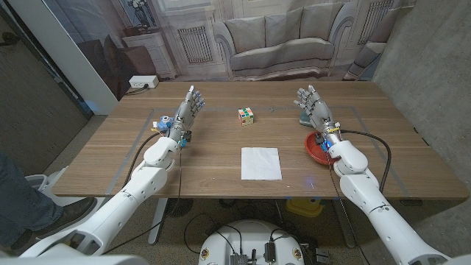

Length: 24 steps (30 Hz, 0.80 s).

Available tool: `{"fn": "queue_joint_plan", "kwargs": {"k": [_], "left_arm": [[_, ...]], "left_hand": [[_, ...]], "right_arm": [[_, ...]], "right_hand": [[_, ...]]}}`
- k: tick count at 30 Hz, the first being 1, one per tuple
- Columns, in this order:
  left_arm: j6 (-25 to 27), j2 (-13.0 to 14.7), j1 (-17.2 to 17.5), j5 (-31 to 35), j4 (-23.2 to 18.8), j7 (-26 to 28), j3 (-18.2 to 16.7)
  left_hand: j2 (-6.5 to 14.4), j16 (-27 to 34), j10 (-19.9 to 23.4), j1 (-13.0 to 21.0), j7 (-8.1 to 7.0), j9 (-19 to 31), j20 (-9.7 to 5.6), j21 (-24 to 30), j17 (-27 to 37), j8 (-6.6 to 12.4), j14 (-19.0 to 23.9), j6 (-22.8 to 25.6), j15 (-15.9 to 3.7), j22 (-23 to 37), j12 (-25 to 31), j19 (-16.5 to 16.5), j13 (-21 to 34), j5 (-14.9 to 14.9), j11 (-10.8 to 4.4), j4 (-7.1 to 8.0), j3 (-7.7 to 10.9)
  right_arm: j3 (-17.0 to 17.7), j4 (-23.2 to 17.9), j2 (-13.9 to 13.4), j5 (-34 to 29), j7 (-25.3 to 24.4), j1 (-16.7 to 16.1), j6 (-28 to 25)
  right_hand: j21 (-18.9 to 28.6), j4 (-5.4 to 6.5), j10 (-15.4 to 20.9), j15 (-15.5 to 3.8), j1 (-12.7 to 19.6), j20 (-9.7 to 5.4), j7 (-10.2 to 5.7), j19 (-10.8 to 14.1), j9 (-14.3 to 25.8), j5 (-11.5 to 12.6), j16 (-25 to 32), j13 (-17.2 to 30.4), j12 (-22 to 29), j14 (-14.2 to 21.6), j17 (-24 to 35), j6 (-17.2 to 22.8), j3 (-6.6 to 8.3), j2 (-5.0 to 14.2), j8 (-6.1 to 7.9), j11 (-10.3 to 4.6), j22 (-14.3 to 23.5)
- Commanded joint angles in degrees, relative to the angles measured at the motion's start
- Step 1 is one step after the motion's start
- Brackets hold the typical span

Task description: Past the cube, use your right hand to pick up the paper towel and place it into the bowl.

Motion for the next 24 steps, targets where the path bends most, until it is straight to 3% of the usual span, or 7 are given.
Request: {"fn": "queue_joint_plan", "kwargs": {"k": [1, 19, 24], "left_arm": [[0.02, 0.07, 0.55, -0.43, -0.58, -0.05, -0.18], [-0.05, 0.25, 1.32, -0.60, -1.53, 0.53, -0.49], [0.02, 0.39, 1.44, -0.69, -1.71, 0.50, -0.56]], "left_hand": [[0.20, 0.23, 0.59, 0.24, 0.05, 0.09, -0.39, 0.21, 0.17, 0.37, 0.19, 0.55, 0.20, 0.22, 0.47, 0.45, 0.02, 0.46, -0.14, -0.23, -0.11], [0.42, 0.26, 1.15, 0.41, 0.01, 0.10, -0.28, 0.24, 0.18, 0.49, 0.73, 1.20, 0.02, 0.22, 0.59, 0.75, -0.05, 0.54, -0.16, -0.37, -0.25], [0.47, 0.25, 1.23, 0.45, 0.00, 0.10, -0.30, 0.23, 0.18, 0.48, 0.82, 1.28, 0.06, 0.22, 0.59, 0.78, -0.07, 0.57, -0.06, -0.40, -0.29]], "right_arm": [[0.25, -1.53, -0.33, -0.67, 0.70, -1.43, 1.84], [0.23, -3.59, -0.68, -1.35, 1.69, -3.56, 4.51], [0.03, -3.39, -0.46, -1.62, 2.25, -3.82, 6.26]], "right_hand": [[-0.23, -0.45, 0.77, 0.06, 0.39, -1.54, -0.11, 0.55, 0.10, 0.30, 0.03, 0.11, 0.24, 0.71, 0.15, 0.34, 0.06, 0.15, 0.15, 0.05, 0.10], [-0.73, -0.53, 1.06, 0.07, 0.42, -1.43, -0.20, 0.78, 0.10, 0.24, -0.08, 0.12, 0.24, 0.88, 0.17, 0.68, -0.01, 0.25, 0.15, -0.05, 0.11], [-1.02, -0.77, 1.84, -1.03, 0.73, -1.76, -1.08, 1.47, 0.11, 0.21, 0.06, 0.11, 0.43, 1.77, 0.11, 1.64, 0.01, 0.33, 0.38, -0.90, 0.12]]}}
